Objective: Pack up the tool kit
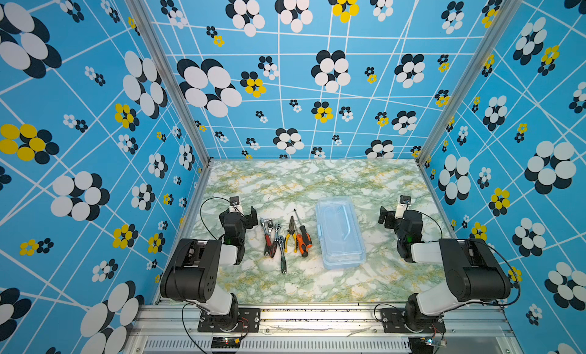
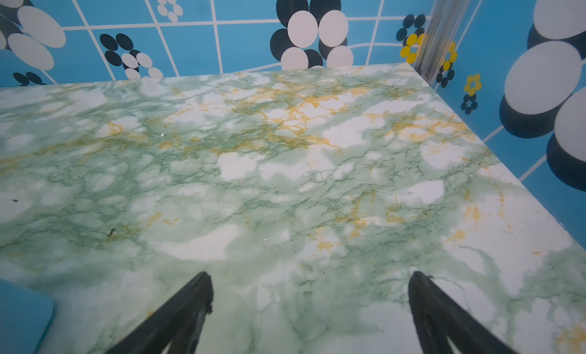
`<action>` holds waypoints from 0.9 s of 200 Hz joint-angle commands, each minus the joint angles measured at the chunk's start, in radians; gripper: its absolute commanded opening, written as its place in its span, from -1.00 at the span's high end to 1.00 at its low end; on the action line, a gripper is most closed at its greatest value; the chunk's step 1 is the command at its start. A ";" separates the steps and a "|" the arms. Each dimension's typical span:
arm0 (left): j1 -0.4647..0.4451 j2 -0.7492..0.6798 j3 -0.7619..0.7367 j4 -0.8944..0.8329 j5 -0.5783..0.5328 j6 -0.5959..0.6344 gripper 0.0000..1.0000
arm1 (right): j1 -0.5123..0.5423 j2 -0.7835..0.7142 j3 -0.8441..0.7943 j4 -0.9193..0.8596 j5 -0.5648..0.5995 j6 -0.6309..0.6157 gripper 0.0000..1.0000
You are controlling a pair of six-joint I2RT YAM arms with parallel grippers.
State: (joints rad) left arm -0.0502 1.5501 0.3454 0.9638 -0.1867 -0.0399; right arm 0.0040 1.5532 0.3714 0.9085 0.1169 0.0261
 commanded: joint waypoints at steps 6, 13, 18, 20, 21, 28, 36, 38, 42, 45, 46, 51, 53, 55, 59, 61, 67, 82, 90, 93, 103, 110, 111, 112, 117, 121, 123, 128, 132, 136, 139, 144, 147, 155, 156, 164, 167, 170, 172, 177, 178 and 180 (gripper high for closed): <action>0.012 -0.002 0.015 -0.004 0.015 0.003 -0.98 | -0.004 -0.005 0.014 -0.001 -0.010 0.008 -0.98; 0.011 -0.002 0.015 -0.004 0.015 0.003 -0.99 | -0.004 -0.005 0.015 -0.001 -0.010 0.009 -0.99; 0.012 -0.002 0.015 -0.005 0.015 0.003 -0.98 | -0.004 -0.004 0.014 -0.002 -0.011 0.008 -0.99; 0.012 -0.002 0.015 -0.005 0.015 0.004 -0.99 | -0.004 -0.005 0.014 -0.002 -0.010 0.009 -0.99; 0.013 -0.002 0.014 -0.004 0.016 0.004 -0.99 | -0.004 -0.004 0.014 -0.003 -0.010 0.008 -0.98; 0.012 -0.002 0.014 -0.004 0.015 0.005 -0.99 | -0.005 -0.004 0.014 -0.003 -0.010 0.008 -0.99; 0.013 -0.002 0.015 -0.006 0.016 0.005 -0.99 | -0.005 -0.004 0.014 -0.002 -0.010 0.009 -0.99; 0.012 -0.003 0.015 -0.005 0.015 0.005 -0.98 | -0.005 -0.005 0.014 -0.002 -0.010 0.009 -0.99; 0.012 -0.002 0.016 -0.007 0.015 0.005 -0.98 | -0.004 -0.005 0.014 -0.003 -0.010 0.009 -0.99; 0.010 -0.002 0.017 -0.008 0.015 0.006 -0.99 | -0.005 -0.004 0.014 -0.003 -0.010 0.008 -0.98; 0.009 -0.002 0.017 -0.008 0.015 0.006 -0.98 | -0.004 -0.004 0.014 -0.003 -0.010 0.008 -0.98; 0.010 -0.003 0.017 -0.009 0.015 0.006 -0.99 | -0.004 -0.004 0.015 -0.004 -0.010 0.008 -0.98; 0.010 -0.003 0.016 -0.009 0.014 0.006 -0.98 | -0.004 -0.004 0.014 -0.003 -0.010 0.008 -0.98; 0.009 -0.003 0.016 -0.009 0.013 0.007 -0.99 | -0.004 -0.004 0.015 -0.003 -0.010 0.009 -0.98; 0.009 -0.002 0.018 -0.010 0.013 0.008 -0.98 | -0.005 -0.005 0.014 -0.003 -0.010 0.009 -0.98; 0.008 -0.003 0.017 -0.011 0.012 0.008 -0.99 | -0.005 -0.004 0.014 -0.003 -0.010 0.008 -0.98; 0.007 -0.002 0.018 -0.010 0.011 0.009 -0.98 | -0.005 -0.005 0.014 -0.003 -0.011 0.008 -0.99; 0.004 -0.027 0.047 -0.081 0.063 0.031 -0.99 | -0.004 -0.005 0.013 -0.005 -0.010 0.007 -0.98; 0.001 -0.051 0.080 -0.152 0.077 0.042 -0.98 | -0.004 -0.005 0.014 -0.004 0.003 0.007 -0.99; -0.004 -0.062 0.099 -0.190 0.068 0.045 -0.99 | -0.001 -0.007 0.017 -0.008 0.027 0.011 -0.99; -0.024 -0.098 0.181 -0.383 0.025 0.042 -0.99 | 0.005 -0.029 0.027 -0.049 0.082 0.027 -0.98; -0.032 -0.114 0.246 -0.522 0.012 0.025 -0.99 | 0.005 -0.049 0.048 -0.102 0.115 0.038 -0.98; -0.033 -0.116 0.253 -0.537 0.013 0.023 -0.99 | 0.005 -0.052 0.052 -0.112 0.120 0.040 -0.98; -0.034 -0.117 0.262 -0.550 0.013 0.022 -0.99 | 0.005 -0.056 0.056 -0.121 0.123 0.041 -0.98; -0.042 -0.121 0.288 -0.599 0.017 0.021 -0.98 | 0.004 -0.074 0.086 -0.195 0.141 0.049 -0.99; -0.050 -0.124 0.301 -0.620 0.016 0.024 -0.98 | 0.004 -0.087 0.110 -0.257 0.155 0.053 -0.99; -0.055 -0.127 0.305 -0.627 0.013 0.026 -0.98 | 0.006 -0.095 0.124 -0.286 0.162 0.054 -0.99; -0.067 -0.132 0.310 -0.632 0.001 0.031 -0.99 | 0.009 -0.110 0.156 -0.356 0.179 0.059 -0.98; -0.077 -0.136 0.316 -0.637 -0.016 0.027 -0.99 | 0.013 -0.120 0.180 -0.409 0.190 0.063 -0.99; -0.084 -0.140 0.326 -0.655 -0.035 0.008 -0.99 | 0.016 -0.127 0.202 -0.451 0.202 0.065 -0.99; -0.085 -0.144 0.334 -0.668 -0.048 -0.015 -0.99 | 0.019 -0.131 0.217 -0.481 0.214 0.069 -0.99; -0.085 -0.148 0.350 -0.698 -0.055 -0.061 -0.98 | 0.025 -0.136 0.240 -0.522 0.237 0.077 -0.98; -0.083 -0.151 0.361 -0.721 -0.053 -0.087 -0.99 | 0.030 -0.140 0.251 -0.546 0.252 0.086 -0.98; -0.079 -0.150 0.405 -0.798 -0.069 -0.165 -0.99 | 0.039 -0.151 0.282 -0.608 0.274 0.120 -0.99; -0.080 -0.150 0.411 -0.808 -0.071 -0.175 -0.99 | 0.040 -0.153 0.286 -0.616 0.273 0.124 -0.99; -0.073 -0.140 0.461 -0.901 -0.059 -0.245 -0.98 | 0.050 -0.169 0.310 -0.671 0.274 0.152 -0.98; -0.070 -0.136 0.479 -0.930 -0.043 -0.263 -0.98 | 0.056 -0.176 0.315 -0.687 0.273 0.159 -0.98; -0.067 -0.131 0.498 -0.959 -0.025 -0.274 -0.99 | 0.063 -0.184 0.320 -0.702 0.273 0.164 -0.99; -0.067 -0.126 0.508 -0.978 -0.017 -0.284 -0.98 | 0.068 -0.188 0.323 -0.709 0.274 0.164 -0.99; -0.069 -0.117 0.534 -1.019 -0.008 -0.307 -0.99 | 0.087 -0.202 0.332 -0.733 0.278 0.161 -0.99; -0.069 -0.116 0.538 -1.027 -0.007 -0.311 -0.98 | 0.091 -0.204 0.334 -0.739 0.279 0.160 -0.99; -0.071 -0.115 0.545 -1.039 -0.007 -0.322 -0.98 | 0.098 -0.210 0.338 -0.749 0.280 0.154 -0.98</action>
State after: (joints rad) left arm -0.1280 1.4136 0.7864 0.2310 -0.2066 -0.1780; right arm 0.0471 1.3964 0.6697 0.4126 0.3290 0.1230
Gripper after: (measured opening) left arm 0.992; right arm 0.991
